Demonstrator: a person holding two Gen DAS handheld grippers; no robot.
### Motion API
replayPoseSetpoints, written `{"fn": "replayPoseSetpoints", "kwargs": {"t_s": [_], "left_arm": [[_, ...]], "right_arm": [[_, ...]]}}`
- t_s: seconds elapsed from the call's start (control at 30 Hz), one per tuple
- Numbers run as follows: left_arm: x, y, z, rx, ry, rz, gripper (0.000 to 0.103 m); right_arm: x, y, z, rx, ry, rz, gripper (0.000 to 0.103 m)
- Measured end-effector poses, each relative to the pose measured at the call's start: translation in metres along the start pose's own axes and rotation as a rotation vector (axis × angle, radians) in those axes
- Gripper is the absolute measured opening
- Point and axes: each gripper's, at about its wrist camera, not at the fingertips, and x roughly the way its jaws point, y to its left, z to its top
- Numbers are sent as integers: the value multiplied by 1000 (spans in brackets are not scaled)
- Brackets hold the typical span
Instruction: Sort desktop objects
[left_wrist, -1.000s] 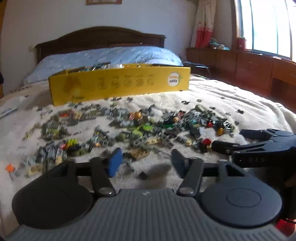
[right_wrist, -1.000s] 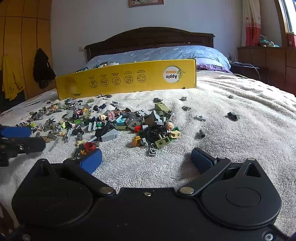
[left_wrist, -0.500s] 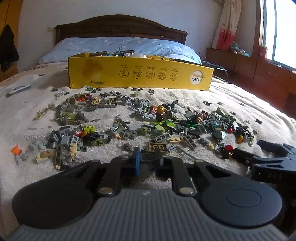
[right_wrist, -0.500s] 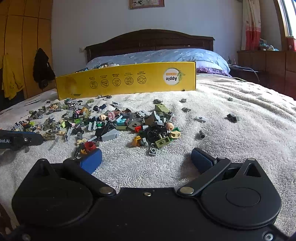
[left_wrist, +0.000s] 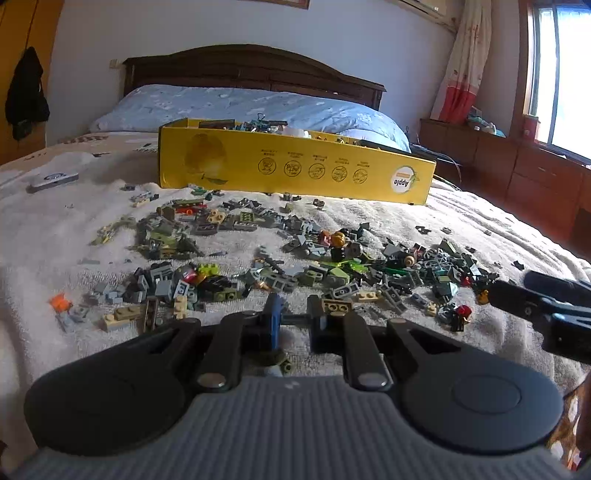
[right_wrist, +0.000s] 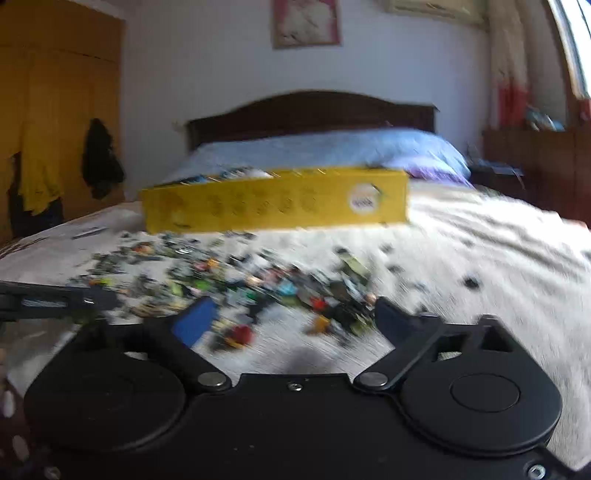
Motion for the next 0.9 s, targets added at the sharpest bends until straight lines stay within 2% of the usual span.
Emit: {"fn": "replayPoseSetpoints", "kwargs": {"t_s": [0.07,0.1,0.13,0.17,0.3,0.4,0.6,0.73,0.83,0.9], "left_arm": [[-1,1,-1,-8,2,-2,18],[-1,1,-2,-10,1,-4,18],[-2,2,-2,-10,-1,-5,18],[-3,2,-3,-9,-3,-5,18],[-5,4,-3,-4,-12,5,18],[-4,6,-2,-21,-8,22,18],[-9,12,-2,-36,-18,32,18],[-10,15,-1,-49,-24,30,18],[-11,17,0,-55,-29,25,18],[-10,17,0,-60,-31,21,18]], "right_arm": [[2,11,4,-47,13,41,39],[3,16,4,-67,23,50,34],[6,20,3,-84,36,49,22],[9,24,1,-97,56,51,15],[13,31,-5,-86,112,139,15],[22,39,-8,-82,152,165,18],[36,62,-5,-98,150,262,20],[41,72,-10,-169,172,203,6],[34,66,-10,-193,182,193,4],[29,57,-11,-212,185,146,4]]}}
